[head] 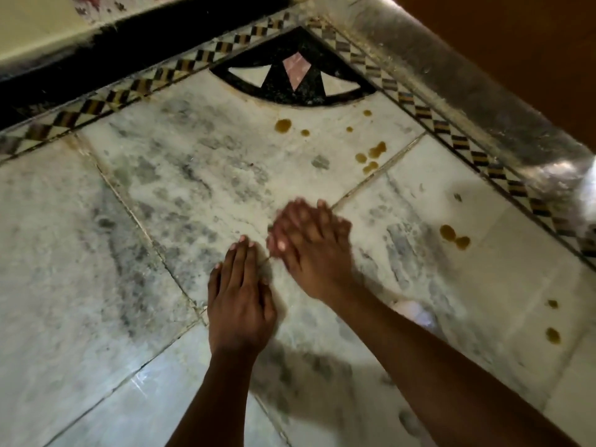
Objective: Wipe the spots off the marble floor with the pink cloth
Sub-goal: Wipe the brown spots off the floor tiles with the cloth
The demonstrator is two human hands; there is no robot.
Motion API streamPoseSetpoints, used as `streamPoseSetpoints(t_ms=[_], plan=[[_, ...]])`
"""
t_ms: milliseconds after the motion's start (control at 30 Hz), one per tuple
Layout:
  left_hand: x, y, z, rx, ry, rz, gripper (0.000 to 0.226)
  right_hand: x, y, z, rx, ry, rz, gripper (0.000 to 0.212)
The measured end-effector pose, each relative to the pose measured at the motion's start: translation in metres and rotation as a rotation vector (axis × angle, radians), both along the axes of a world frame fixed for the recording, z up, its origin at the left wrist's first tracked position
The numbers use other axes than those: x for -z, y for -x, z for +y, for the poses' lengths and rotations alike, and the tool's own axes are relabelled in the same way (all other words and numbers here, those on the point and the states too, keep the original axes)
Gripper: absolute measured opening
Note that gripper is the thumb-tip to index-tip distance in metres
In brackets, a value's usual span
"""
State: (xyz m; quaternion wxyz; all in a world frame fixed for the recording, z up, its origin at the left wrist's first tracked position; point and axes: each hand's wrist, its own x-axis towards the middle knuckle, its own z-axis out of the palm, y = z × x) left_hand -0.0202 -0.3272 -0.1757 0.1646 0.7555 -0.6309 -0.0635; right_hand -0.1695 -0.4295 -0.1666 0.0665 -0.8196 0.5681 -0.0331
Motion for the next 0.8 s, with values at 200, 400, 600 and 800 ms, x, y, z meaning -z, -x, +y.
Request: streamPoseSetpoints(t_ms=[200,400,600,800], plan=[[-0.004,-0.002,-0.002,0.011,-0.018,0.013,0.066,0.0,0.091,0.017,0.169,0.017,0.052,0.063],[-0.003,0.0,-0.001,0.015,-0.018,-0.007,0.067,-0.004,0.001,-0.048,0.229,-0.097,-0.036,0.075],[-0.002,0.001,0.0,0.018,0.011,0.005,0.062,0.004,0.097,0.063,-0.042,-0.057,0.088,0.069],[0.004,-0.001,-0.001,0.016,0.037,0.034,0.062,-0.003,0.094,-0.007,0.406,-0.152,-0.029,0.075]])
